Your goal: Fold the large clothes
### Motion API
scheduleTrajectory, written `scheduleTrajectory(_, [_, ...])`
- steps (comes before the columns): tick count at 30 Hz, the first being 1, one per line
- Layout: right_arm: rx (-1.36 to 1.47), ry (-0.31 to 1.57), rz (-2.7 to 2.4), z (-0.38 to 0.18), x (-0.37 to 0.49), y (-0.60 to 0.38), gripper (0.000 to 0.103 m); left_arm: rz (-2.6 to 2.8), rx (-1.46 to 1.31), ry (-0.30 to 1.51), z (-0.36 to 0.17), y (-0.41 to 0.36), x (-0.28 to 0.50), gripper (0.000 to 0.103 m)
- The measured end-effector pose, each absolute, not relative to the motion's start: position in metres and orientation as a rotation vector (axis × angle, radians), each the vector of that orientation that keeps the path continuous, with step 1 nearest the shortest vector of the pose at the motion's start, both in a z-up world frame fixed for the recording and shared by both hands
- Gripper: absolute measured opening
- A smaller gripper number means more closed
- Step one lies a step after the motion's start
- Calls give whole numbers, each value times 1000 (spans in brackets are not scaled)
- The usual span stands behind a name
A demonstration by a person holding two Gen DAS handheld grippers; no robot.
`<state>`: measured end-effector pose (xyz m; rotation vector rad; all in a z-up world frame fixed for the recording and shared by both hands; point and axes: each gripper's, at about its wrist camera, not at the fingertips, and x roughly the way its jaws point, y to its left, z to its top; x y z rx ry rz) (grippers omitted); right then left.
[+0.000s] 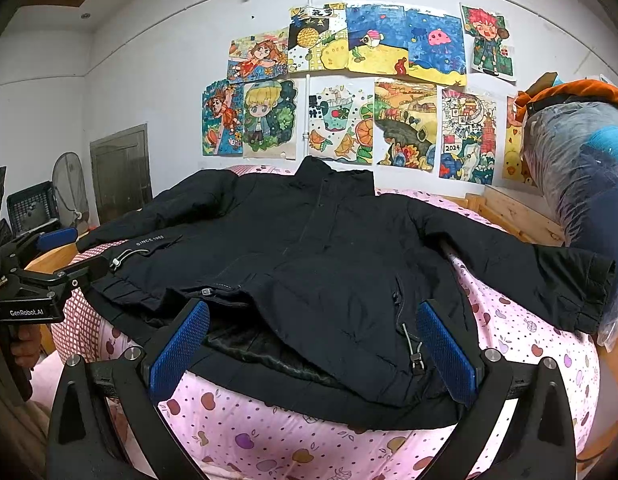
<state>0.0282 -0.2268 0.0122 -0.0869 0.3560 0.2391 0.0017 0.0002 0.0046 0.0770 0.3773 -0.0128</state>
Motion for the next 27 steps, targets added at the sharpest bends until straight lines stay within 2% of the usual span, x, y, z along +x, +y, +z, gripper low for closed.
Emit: scheduleTrajectory(27, [-89,358,230,14,28,-228,102,-13,81,377,0,1,0,103])
